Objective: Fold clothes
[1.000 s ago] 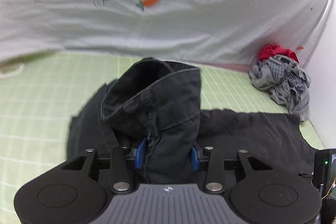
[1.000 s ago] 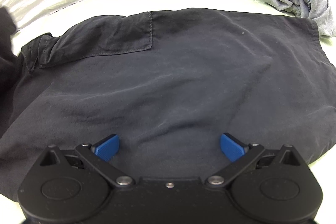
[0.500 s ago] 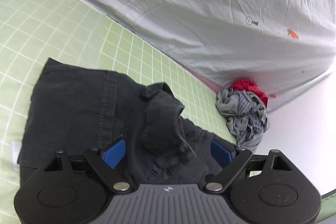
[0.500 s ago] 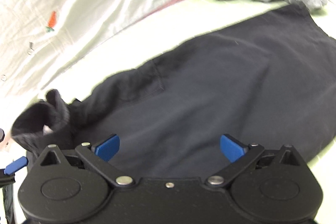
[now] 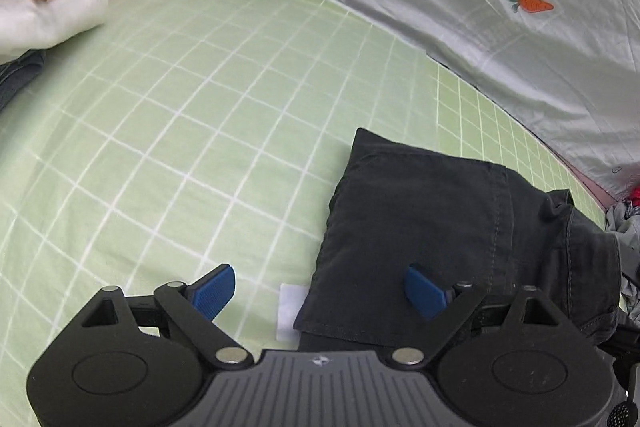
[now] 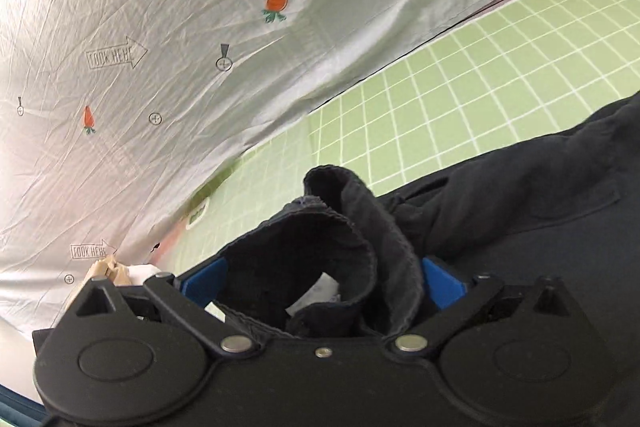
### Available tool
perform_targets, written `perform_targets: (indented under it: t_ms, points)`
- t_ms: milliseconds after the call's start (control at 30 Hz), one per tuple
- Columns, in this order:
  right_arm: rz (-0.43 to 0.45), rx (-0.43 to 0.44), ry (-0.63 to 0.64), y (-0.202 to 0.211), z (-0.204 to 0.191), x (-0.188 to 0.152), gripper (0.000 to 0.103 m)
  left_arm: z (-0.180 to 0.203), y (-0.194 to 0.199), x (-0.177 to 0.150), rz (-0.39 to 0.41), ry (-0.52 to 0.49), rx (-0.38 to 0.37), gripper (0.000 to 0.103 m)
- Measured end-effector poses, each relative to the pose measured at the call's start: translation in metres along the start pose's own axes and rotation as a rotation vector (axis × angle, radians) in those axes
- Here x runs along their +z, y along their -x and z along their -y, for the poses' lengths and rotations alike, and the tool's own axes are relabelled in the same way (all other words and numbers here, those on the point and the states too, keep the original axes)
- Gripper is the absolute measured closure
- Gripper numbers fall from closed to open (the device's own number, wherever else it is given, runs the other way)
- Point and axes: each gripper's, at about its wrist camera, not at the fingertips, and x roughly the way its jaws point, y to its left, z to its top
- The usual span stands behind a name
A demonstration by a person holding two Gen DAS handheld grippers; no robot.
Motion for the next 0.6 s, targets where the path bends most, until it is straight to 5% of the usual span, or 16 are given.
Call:
perform_targets:
  t_ms: [367,600]
  points:
    - [0.031,0.163,-0.158,0.006,0.005,-0.007,0.000,-0.003,-0.015,-0.001,-0.042,0.000,0.015,0.008]
    - [-0.035,0.095,-0.065,-0.009,-0.001,-0.008,0.000,0.000,-0.018,-0.002,-0.040,-0.011,0.026,0.007]
